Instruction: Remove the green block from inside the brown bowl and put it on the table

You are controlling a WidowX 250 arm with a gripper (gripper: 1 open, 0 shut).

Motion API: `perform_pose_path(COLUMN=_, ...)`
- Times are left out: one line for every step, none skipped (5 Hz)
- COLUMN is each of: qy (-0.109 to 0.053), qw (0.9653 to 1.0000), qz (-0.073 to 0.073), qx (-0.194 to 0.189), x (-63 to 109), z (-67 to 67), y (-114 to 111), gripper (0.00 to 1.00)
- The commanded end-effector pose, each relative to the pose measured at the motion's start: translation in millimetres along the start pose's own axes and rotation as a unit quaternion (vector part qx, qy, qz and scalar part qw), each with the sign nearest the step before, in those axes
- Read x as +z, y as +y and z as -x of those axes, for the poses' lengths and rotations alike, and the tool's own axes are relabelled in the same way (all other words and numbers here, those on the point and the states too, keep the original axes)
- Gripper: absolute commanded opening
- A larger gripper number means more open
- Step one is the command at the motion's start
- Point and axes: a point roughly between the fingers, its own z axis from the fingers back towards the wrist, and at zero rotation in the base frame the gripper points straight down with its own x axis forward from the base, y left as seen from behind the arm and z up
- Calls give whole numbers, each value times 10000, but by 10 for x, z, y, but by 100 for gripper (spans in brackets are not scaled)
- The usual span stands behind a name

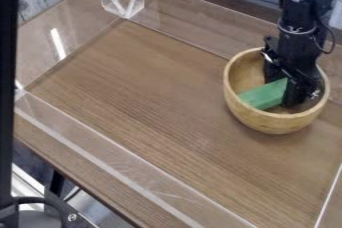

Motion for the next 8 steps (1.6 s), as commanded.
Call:
perform_pose_path(qy=-94, qw=9999, qz=-35, qx=76, x=57, z=7, y=46, gripper=0)
perform_pose_path(qy=-104, qw=9999, qz=-41, qx=93, x=68, z=18, y=49, gripper=0)
perform_pose_path(qy=-116, qw=9999, qz=-48, qx=110, x=79, z=27, y=53, gripper=0)
perform_pose_path(qy=-178, qw=9997, qz=-106, qx=150, x=168, z=45, y=61, gripper=0)
perform_pose_path(qy=-252, qw=9993, qz=-174, qx=192, x=267, z=64, y=67, gripper=0)
perform_pose_path(qy=-318, qw=9990, qz=-228, qx=236, x=358, z=89, y=78, gripper=0)
perform_pose_path(qy=-344, qw=9986, qz=-262, qx=320, x=414, z=135, y=105, gripper=0)
perform_pose_path(qy=-384, qw=9983, qz=-287, qx=344, x=470, z=151, y=109, gripper=0)
